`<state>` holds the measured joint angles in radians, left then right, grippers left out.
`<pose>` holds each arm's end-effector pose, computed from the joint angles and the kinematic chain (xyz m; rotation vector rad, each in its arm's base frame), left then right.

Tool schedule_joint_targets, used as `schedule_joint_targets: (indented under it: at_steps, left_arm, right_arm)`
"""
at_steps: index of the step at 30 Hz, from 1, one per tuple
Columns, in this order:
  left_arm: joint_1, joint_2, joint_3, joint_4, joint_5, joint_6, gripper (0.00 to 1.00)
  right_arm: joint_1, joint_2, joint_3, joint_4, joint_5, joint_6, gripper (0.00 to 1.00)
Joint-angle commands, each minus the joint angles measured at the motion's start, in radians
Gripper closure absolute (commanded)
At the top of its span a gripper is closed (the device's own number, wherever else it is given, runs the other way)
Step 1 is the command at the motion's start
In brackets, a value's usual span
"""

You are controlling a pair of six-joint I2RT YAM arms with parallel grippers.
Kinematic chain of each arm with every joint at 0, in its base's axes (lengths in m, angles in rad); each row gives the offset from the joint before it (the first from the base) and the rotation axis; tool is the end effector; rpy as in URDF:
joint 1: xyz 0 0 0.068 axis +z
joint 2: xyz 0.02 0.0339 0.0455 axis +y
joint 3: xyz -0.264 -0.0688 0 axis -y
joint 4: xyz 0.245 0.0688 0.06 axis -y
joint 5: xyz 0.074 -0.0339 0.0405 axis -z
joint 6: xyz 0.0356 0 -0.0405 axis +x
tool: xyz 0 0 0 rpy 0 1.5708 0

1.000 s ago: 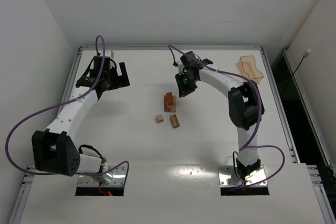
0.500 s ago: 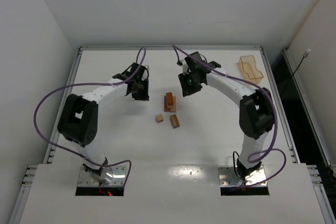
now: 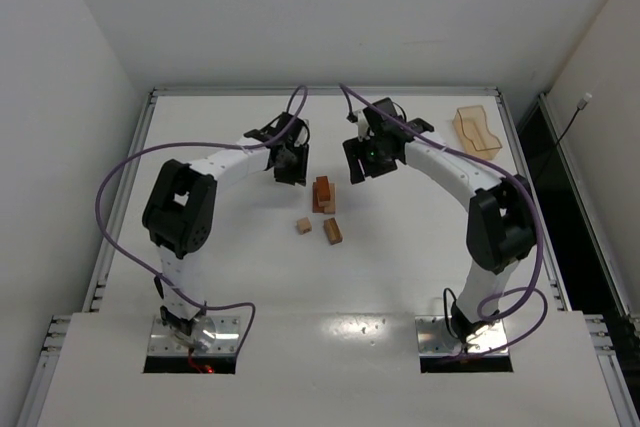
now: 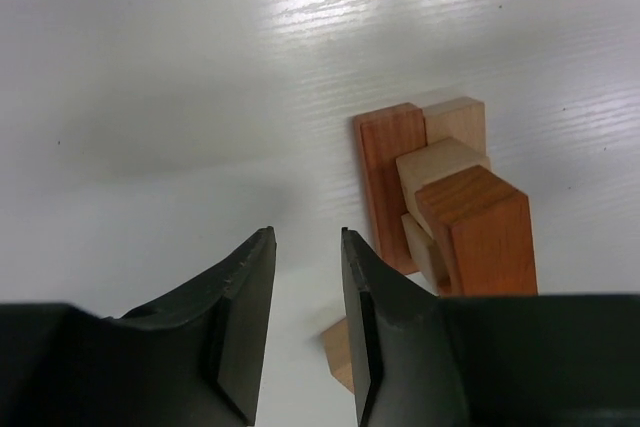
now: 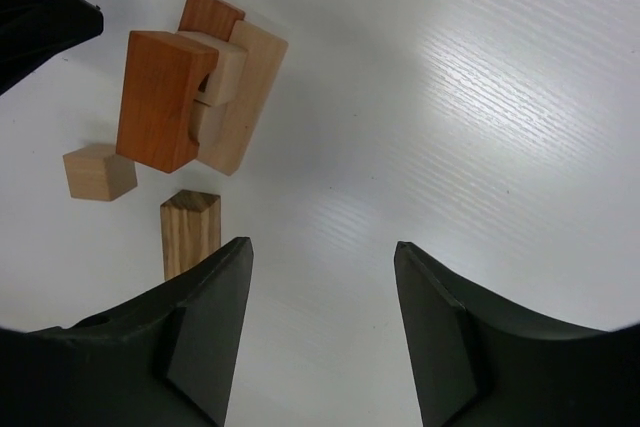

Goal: Build the wood block tower

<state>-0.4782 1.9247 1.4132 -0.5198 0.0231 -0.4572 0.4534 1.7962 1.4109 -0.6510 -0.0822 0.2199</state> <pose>0.3643 -0.1898 0.1995 0.0363 2.6474 -0.3573 0.3442 0.1710 0.2401 -0.3374 2.6216 0.3416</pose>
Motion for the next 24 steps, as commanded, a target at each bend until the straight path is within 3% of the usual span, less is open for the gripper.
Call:
schedule_joint_targets:
  at_steps: [1, 10, 24]
  left_arm:
    - [-0.013, 0.014, 0.055, -0.011, 0.005, -0.009, 0.71]
    - [-0.013, 0.034, 0.064, -0.011, 0.014, -0.009, 0.68]
    - [-0.013, 0.053, 0.084, -0.011, 0.035, -0.009, 0.51]
  right_arm:
    - [-0.007, -0.044, 0.0, 0.028, 0.004, -0.004, 0.44]
    - [-0.016, -0.044, -0.009, 0.037, 0.004, -0.004, 0.42]
    - [-0.016, -0.035, 0.0, 0.037, -0.014, -0.004, 0.42]
